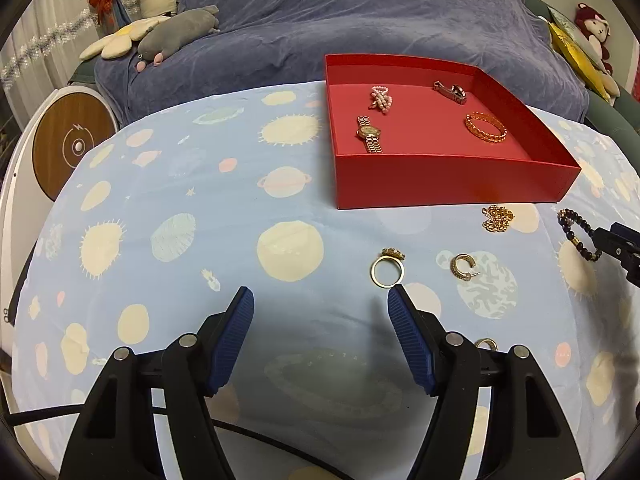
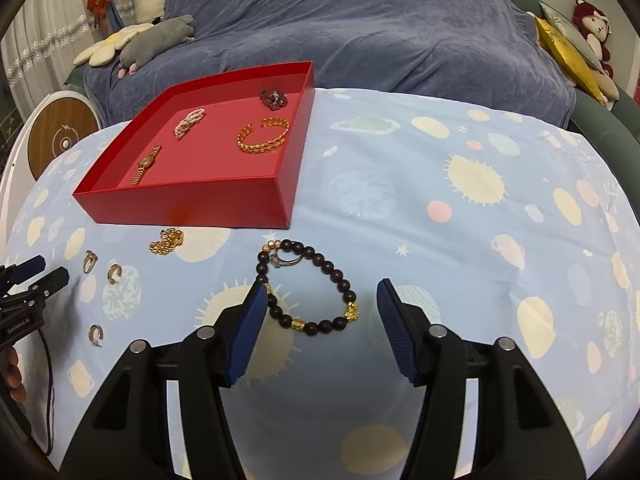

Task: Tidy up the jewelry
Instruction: 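Grasp the gold ring with the left tool while the right tool grasps the bead bracelet, then lower gold ring with left tool while right tool lowers bracelet into red box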

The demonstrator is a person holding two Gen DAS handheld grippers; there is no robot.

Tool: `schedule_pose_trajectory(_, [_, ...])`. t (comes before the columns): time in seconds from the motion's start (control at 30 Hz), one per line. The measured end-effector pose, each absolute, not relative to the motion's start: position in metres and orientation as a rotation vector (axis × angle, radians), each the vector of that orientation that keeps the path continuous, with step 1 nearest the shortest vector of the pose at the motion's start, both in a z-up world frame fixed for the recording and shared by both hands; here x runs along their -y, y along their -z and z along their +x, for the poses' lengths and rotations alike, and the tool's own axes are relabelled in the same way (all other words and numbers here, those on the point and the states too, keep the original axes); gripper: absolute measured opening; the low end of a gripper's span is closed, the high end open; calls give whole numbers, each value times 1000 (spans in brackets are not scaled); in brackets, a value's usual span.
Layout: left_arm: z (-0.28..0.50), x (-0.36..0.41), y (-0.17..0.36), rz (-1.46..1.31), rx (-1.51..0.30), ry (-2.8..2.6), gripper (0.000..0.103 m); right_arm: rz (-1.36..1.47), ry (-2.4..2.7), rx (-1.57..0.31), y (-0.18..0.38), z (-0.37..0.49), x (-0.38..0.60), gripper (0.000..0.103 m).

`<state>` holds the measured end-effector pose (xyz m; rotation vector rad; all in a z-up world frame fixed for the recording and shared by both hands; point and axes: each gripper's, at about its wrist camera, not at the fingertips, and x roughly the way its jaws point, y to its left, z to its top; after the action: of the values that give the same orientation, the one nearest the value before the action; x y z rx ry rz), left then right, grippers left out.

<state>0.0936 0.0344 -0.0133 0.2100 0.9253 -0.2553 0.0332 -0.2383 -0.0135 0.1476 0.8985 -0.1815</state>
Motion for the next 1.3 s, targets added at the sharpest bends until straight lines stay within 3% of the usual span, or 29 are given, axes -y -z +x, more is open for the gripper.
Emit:
schedule_pose_trajectory(0.37, [106,-11,24,203,-944,332,65,172,186,-914,19,37,242,53])
schedule_pose_trajectory(0.57, [116,-3,34,204,-937,347,42,188,184,-911,17,37,245,53])
schedule_pose_trajectory(0.7, [118,1,36,209,-926,374,17,190,175,-911,17,38,245,52])
schedule_pose_trajectory(1.1, [104,-1,24,206,-919,412,17,170,173,-942,29,47,248,30])
schedule_pose_trajectory(1.23, [102,-3,24,212,-919,410,17,161,177,-942,28,47,248,8])
schedule_pose_trajectory(1.3, [102,-3,23,214,-918,407,17,166,174,-942,28,46,247,7])
